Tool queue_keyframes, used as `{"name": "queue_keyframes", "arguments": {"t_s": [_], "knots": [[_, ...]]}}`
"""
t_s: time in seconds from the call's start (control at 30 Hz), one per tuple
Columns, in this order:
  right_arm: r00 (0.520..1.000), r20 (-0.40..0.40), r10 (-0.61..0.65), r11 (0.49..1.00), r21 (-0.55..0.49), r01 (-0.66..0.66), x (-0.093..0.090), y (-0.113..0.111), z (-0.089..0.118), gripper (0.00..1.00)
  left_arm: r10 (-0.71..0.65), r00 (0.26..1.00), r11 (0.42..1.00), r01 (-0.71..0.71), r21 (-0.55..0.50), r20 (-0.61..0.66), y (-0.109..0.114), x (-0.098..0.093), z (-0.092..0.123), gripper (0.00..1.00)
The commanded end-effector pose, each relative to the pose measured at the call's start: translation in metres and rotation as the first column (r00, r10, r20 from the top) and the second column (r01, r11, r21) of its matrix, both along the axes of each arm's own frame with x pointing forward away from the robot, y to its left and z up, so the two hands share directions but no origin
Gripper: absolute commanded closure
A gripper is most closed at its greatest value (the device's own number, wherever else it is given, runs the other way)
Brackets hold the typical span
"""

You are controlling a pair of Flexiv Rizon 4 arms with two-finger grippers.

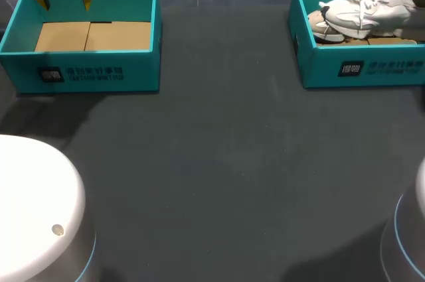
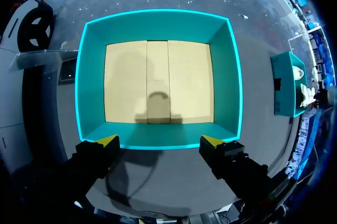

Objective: Take the shoe out of the shoebox, open the shoe tongue, remove and reinsert the insole, then place the shoe into the shoebox

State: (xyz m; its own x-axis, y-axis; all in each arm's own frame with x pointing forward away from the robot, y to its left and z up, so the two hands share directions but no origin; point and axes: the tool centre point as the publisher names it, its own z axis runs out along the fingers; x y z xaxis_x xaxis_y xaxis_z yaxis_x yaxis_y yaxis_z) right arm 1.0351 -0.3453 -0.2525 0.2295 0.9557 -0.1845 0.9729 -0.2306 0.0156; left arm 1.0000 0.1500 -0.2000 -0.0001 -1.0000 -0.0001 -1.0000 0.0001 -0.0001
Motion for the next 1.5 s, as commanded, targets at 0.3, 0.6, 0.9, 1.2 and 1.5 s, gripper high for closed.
{"name": "queue_keyframes", "arguments": {"t_s": [0.3, 0.6, 0.9, 1.2, 1.5], "knots": [[0.999, 0.04, 0.012, 1.0, -0.016, -0.012, -0.013, 0.016, 0.063, 1.0, 0.0, 1.0, 1.0, 0.0, 0.0, 0.0, 0.0, 0.0, 0.0, 0.0], [0.997, 0.066, 0.031, 0.997, -0.075, -0.026, -0.04, 0.045, 0.098, 1.0, 0.0, 1.0, 1.0, 0.0, 0.0, 0.0, 0.0, 0.0, 0.0, 0.0], [0.994, 0.106, 0.035, 0.995, -0.095, -0.025, -0.082, 0.089, 0.119, 1.0, 0.0, 1.0, 1.0, 0.0, 0.0, 0.0, 0.0, 0.0, 0.0, 0.0], [0.99, 0.132, 0.045, 0.992, -0.12, -0.029, -0.133, 0.152, 0.124, 1.0, 0.0, 1.0, 1.0, 0.0, 0.0, 0.0, 0.0, 0.0, 0.0, 0.0], [0.988, 0.147, 0.048, 0.991, -0.128, -0.029, -0.186, 0.217, 0.117, 1.0, 0.0, 1.0, 1.0, 0.0, 0.0, 0.0, 0.0, 0.0, 0.0, 0.0]]}}
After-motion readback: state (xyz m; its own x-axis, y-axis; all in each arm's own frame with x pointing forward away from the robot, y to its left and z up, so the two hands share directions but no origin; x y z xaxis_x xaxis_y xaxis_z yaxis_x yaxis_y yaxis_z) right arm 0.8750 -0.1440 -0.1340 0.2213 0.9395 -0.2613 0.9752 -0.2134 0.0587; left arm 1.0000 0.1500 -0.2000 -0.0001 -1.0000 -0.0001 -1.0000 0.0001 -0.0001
